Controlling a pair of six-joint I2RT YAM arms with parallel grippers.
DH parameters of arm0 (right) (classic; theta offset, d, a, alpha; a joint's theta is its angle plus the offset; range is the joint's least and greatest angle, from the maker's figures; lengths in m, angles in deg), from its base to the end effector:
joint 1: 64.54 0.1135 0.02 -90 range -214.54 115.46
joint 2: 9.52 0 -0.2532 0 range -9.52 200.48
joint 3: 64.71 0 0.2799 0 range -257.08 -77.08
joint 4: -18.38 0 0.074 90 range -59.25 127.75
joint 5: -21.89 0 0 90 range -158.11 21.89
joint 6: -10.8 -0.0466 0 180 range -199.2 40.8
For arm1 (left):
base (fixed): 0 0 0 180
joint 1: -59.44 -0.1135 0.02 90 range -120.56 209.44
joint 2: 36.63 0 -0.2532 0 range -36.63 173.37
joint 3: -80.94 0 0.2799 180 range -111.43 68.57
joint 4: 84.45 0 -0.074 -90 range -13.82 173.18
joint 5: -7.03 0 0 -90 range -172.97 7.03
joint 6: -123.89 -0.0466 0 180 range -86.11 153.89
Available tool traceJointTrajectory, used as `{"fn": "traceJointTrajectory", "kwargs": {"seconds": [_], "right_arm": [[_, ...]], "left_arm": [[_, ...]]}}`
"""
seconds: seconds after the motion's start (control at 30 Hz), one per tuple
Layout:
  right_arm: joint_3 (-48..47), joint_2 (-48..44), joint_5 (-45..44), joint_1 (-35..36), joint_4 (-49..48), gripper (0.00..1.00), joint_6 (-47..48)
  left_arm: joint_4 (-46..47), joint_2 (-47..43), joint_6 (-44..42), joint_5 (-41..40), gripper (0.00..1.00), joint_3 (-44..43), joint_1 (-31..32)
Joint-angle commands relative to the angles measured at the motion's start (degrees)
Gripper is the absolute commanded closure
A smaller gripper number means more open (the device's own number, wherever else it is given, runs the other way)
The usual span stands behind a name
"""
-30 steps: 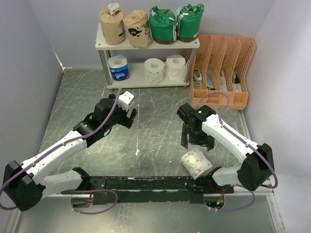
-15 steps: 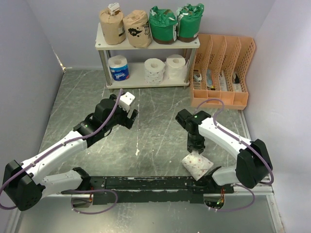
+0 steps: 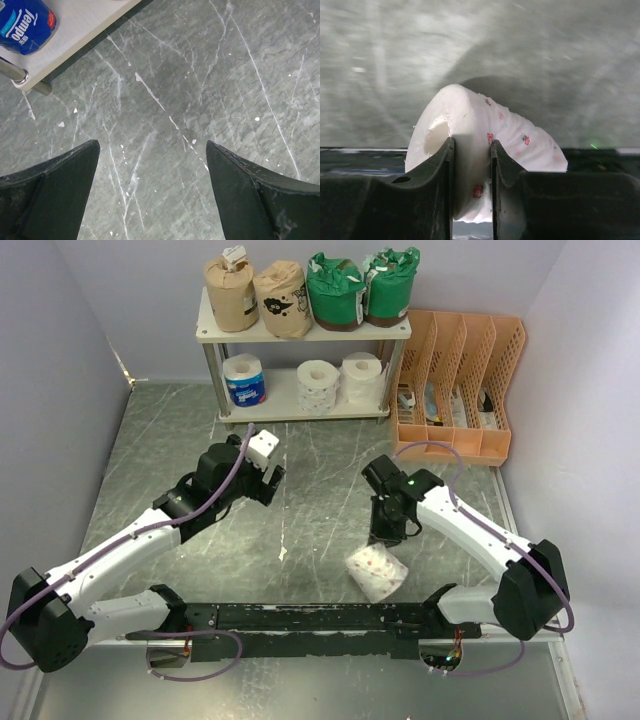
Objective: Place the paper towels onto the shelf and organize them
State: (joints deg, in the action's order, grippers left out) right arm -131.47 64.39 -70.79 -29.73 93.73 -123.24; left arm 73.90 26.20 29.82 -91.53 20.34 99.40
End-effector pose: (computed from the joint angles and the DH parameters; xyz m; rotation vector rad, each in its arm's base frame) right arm 0.2010 0.1371 0.2024 0.2468 2.9999 0.0709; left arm 0.2297 -0.1834 0.2793 0.6559 1.8807 -0.2573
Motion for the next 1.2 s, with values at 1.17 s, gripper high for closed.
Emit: {"fn": "traceJointTrajectory", "kwargs": {"seconds": [1.17], "right_arm": [[-22.14, 34.45, -1.17, 0.59, -97.91, 1.00, 3.20]], "left_arm": [[-41.32, -28.78, 19.37, -36.92, 0.00, -23.27, -1.44]]}}
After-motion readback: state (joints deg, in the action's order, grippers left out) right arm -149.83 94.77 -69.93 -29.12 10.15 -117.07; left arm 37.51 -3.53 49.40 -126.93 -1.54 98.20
